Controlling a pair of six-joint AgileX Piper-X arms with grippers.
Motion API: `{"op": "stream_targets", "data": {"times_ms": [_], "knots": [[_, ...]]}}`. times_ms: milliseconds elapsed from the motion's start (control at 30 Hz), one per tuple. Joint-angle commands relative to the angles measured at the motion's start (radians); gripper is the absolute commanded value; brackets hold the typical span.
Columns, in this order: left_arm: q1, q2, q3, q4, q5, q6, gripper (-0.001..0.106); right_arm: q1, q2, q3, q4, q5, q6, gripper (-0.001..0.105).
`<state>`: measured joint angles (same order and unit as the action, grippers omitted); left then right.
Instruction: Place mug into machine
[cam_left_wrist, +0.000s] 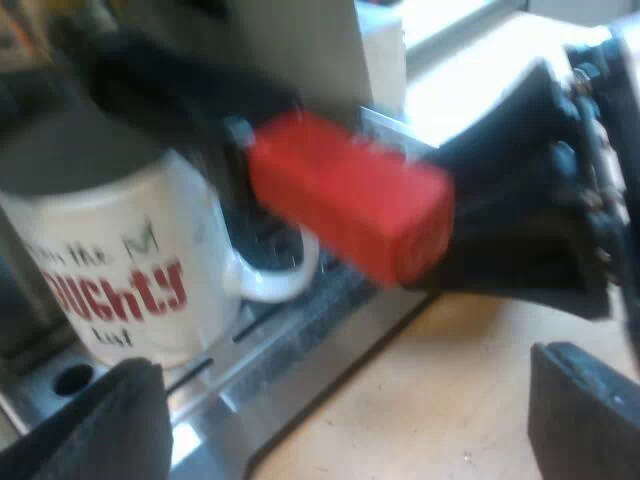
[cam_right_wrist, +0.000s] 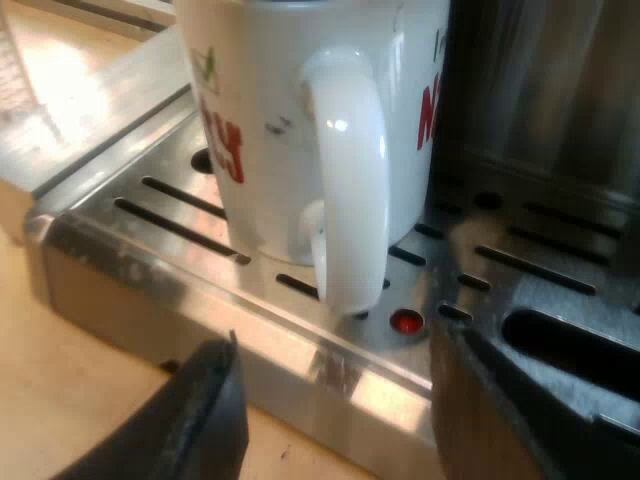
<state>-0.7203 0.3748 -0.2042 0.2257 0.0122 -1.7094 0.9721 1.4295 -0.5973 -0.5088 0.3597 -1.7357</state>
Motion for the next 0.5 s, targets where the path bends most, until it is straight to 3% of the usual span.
{"op": "stream_targets", "data": {"times_ms": [33,333,433,500], "knots": [[-0.003,-0.047,-0.044,0.079,-0.012,0.005,0.075,0.01,-0.068,0.002,0.078,0.009,0.029,0.045],[-0.003,-0.178,-0.191,0.235,-0.025,0.005,0.075,0.103,-0.297,0.002,0.281,0.081,0.033,0.041],[-0.003,-0.194,-0.243,0.28,-0.025,0.005,0.075,0.154,-0.368,-0.005,0.289,0.13,0.033,0.032],[-0.003,-0.195,-0.284,0.314,-0.025,0.005,0.075,0.194,-0.402,-0.024,0.289,0.131,0.027,0.02]]}}
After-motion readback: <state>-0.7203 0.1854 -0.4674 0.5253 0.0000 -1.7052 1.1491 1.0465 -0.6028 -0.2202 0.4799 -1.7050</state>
